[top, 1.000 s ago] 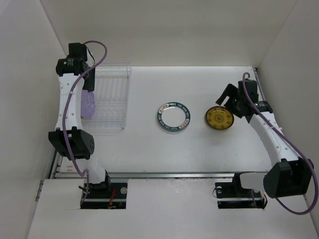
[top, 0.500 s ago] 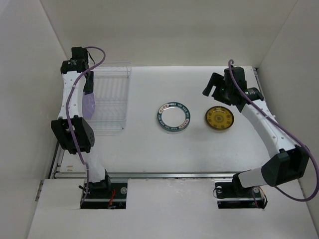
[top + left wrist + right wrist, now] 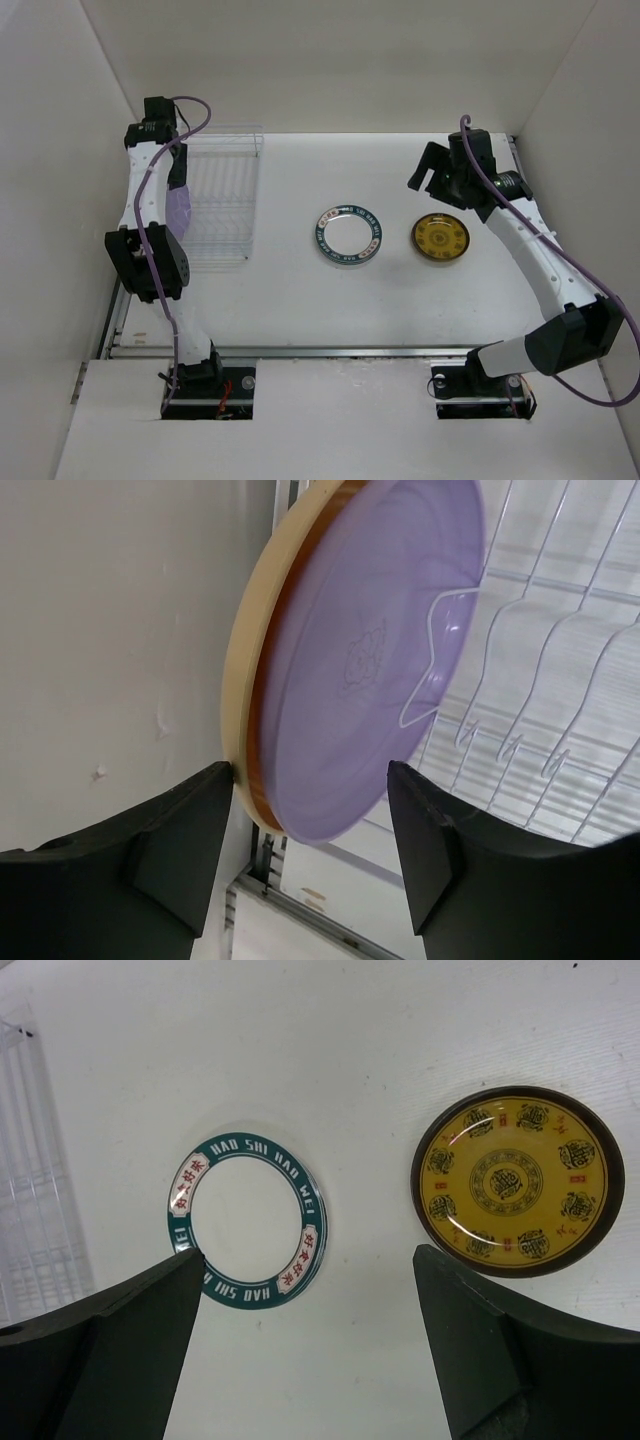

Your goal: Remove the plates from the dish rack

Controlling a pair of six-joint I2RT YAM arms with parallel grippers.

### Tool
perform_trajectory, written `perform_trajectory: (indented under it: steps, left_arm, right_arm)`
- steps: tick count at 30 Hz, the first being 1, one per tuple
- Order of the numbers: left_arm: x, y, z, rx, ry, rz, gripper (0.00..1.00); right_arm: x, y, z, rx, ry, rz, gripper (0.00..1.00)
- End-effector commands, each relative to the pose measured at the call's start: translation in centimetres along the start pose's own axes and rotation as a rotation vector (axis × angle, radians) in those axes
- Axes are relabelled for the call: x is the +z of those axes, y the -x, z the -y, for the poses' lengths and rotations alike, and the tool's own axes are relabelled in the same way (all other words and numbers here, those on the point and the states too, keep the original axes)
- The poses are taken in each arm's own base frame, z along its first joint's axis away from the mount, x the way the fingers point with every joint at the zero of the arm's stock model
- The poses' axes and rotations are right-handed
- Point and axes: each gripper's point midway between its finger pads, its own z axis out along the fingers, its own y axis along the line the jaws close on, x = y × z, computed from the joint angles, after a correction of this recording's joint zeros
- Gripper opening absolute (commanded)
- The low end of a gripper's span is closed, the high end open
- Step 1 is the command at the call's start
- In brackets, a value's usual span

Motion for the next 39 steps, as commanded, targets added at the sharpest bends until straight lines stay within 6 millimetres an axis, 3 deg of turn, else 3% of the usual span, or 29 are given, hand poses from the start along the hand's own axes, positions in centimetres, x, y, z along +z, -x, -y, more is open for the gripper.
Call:
perform_trajectory:
  steps: [1, 4, 6, 14, 21, 26, 30, 39]
  left_arm:
    - [-1.0, 0.7, -0.3, -0.035, -0.013, 0.057, 0.60]
    - [-1.4, 0.8, -0.9, -0.049, 0.009, 0.063, 0.62]
    - [-2.3, 0.8, -0.8, -0.050, 0.008, 0.085, 0.72]
    - [-3.8, 1.4, 0.7, -0.020, -0.027, 0.134, 0.74]
    - [-4.4, 1.7, 0.2, -0.029, -0.016, 0.150, 0.77]
    - [-3.8, 1.1, 0.8, 0.000, -0.040, 0.110, 0.77]
    - [-3.3, 0.4, 2.5, 0.020, -0.117, 0.082, 0.76]
    - [-2.1, 0.6, 2.5, 0.026, -0.088, 0.058, 0.75]
  right_arm:
    - [-1.4, 1.1, -0.5, 0.008, 0.008, 0.041, 0.91]
    - [-1.1, 0.8, -0.6, 0.015, 0.011, 0.028, 0.91]
    - [-0.8, 0.6, -0.7, 0.014, 0.013, 0.016, 0.91]
    - [-0.5, 0.3, -0.8, 0.012, 0.015, 0.002, 0.91]
    - [-0.2, 0.0, -0.8, 0.001, 0.017, -0.011, 0.91]
    - [0.0, -0.2, -0.5, 0.000, 0.003, -0.012, 0.91]
    - [-0.1, 0.2, -0.5, 0.001, -0.001, 0.001, 0.91]
    - [-0.2, 0.1, -0.2, 0.000, -0.013, -0.001, 0.91]
